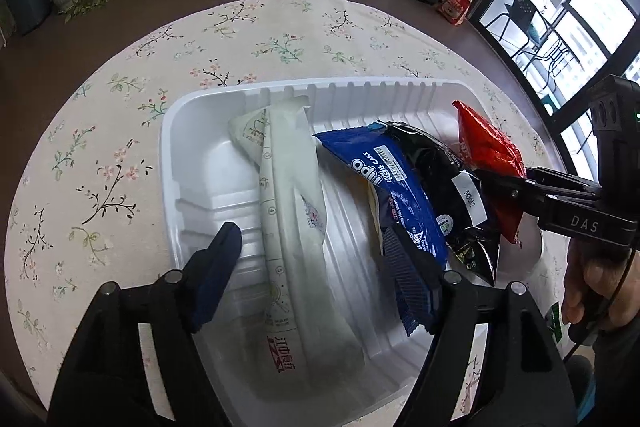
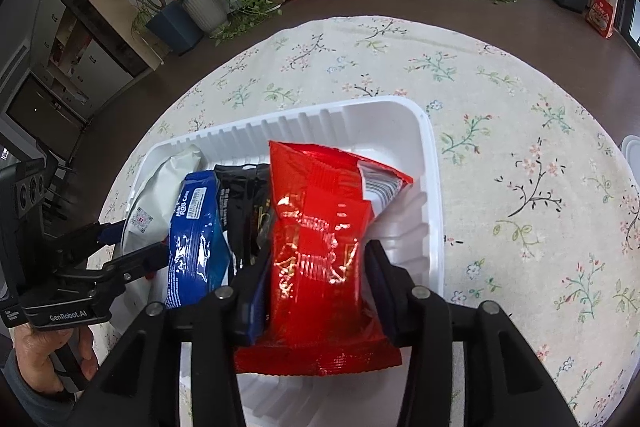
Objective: Organize snacks
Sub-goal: 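Lower the white packet and red bag into the tray and open both tools, then move both tools back to the pile and grasp the gold bar with the right tool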
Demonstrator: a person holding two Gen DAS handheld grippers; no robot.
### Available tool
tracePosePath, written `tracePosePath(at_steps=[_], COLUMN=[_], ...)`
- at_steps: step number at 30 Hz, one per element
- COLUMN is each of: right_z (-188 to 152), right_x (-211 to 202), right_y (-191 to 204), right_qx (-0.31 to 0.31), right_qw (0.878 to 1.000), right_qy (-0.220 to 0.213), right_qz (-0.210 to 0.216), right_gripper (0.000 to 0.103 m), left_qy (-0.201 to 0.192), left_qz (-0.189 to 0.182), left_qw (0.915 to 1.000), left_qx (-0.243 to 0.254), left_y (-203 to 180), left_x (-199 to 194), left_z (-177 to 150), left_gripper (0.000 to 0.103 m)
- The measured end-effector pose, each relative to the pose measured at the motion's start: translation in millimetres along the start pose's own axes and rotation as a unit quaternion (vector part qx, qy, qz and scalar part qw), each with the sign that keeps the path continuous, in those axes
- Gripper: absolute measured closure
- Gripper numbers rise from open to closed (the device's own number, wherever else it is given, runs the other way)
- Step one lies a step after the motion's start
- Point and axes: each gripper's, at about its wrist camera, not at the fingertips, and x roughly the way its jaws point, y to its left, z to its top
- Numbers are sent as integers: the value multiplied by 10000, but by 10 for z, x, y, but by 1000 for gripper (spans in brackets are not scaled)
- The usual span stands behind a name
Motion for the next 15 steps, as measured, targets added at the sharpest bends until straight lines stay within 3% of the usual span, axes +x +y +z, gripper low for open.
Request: tracePosePath(at_steps=[2,10,12,15], right_z=[-2,-2,-4,-9], right_x=[-31,-208,-291,-478], right_y=[7,52,56,37], right_qx=[-5,6,37,147], right_qw=[10000,9996,9993,9983], right_qy=[-58,-288,-377,-540], right_qz=[-16,8,41,135], right_gripper=[50,42,37,34], left_qy=[-37,-336,-458,-728], left_qz=[-26,-113,-167,-180], left_qw=[10000,9993,9987,9971], left_qx=[-22,-101,-111,-118], left_y=[-6,-39,-54,-90], left_x=[-24,-293,-399,-624], left_z=[-3,-54,-82,-133], left_gripper=[30,12,0,0])
